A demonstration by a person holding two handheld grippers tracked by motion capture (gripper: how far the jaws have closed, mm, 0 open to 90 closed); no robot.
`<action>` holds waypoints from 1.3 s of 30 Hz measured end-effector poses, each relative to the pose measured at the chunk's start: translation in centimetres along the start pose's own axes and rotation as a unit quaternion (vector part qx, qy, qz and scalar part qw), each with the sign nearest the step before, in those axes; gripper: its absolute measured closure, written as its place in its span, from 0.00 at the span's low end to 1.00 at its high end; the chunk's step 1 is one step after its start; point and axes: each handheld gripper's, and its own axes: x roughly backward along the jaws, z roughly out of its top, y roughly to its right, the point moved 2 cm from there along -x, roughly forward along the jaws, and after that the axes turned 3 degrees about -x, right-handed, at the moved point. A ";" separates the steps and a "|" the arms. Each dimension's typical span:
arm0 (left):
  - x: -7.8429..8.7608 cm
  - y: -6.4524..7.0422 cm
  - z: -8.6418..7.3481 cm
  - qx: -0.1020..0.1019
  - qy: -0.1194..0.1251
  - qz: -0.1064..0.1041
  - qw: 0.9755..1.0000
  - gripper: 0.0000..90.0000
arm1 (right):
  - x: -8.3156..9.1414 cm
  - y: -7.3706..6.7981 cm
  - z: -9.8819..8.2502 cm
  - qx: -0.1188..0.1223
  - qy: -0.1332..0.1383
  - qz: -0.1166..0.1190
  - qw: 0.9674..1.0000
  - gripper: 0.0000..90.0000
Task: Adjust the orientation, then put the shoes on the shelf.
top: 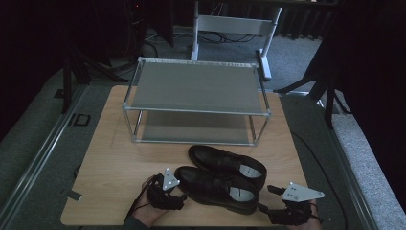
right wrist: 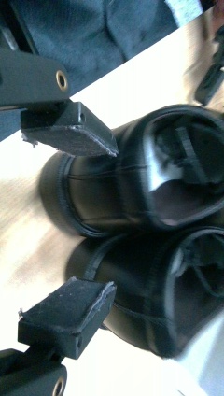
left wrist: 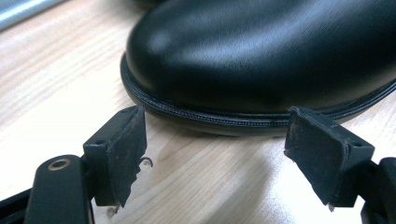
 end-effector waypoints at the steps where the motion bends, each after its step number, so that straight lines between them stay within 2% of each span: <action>1: 0.2 -0.1 0.0 0.000 0.004 0.002 1.000 0.24 | 0.2 0.0 0.3 0.001 0.004 0.001 1.000 0.30; 8: 1.1 -1.1 -0.3 0.017 0.020 0.014 1.000 0.24 | 1.2 0.8 3.1 0.009 0.016 -0.009 1.000 0.33; 10: 1.2 -1.3 -0.4 0.027 0.023 0.012 0.999 0.24 | 1.1 1.0 4.0 0.007 0.019 -0.010 1.000 0.34; 13: 1.2 -1.6 -0.6 0.031 0.022 0.012 0.999 0.24 | 0.7 1.2 5.0 0.011 0.015 -0.009 1.000 0.34; 18: 1.3 -1.7 -0.6 0.033 0.025 0.013 0.999 0.24 | -0.5 1.3 6.4 0.033 -0.020 -0.003 0.999 0.33; 23: 1.3 -1.7 -0.5 0.034 0.028 0.012 0.999 0.24 | -1.7 1.4 7.1 0.047 -0.060 0.003 0.997 0.32; 27: 1.3 -1.6 -0.5 0.032 0.027 0.012 0.999 0.24 | -2.3 1.2 7.2 0.052 -0.079 0.012 0.995 0.31; 32: 1.1 -1.4 -0.4 0.028 0.026 0.010 0.999 0.24 | -3.2 1.3 6.8 0.058 -0.113 0.006 0.992 0.31; 36: 0.9 -1.2 -0.4 0.024 0.023 0.011 0.999 0.24 | -3.5 1.4 6.7 0.057 -0.124 0.008 0.991 0.32; 39: 0.7 -1.0 -0.3 0.022 0.021 0.010 0.999 0.24 | -3.6 1.5 7.0 0.064 -0.139 0.004 0.988 0.34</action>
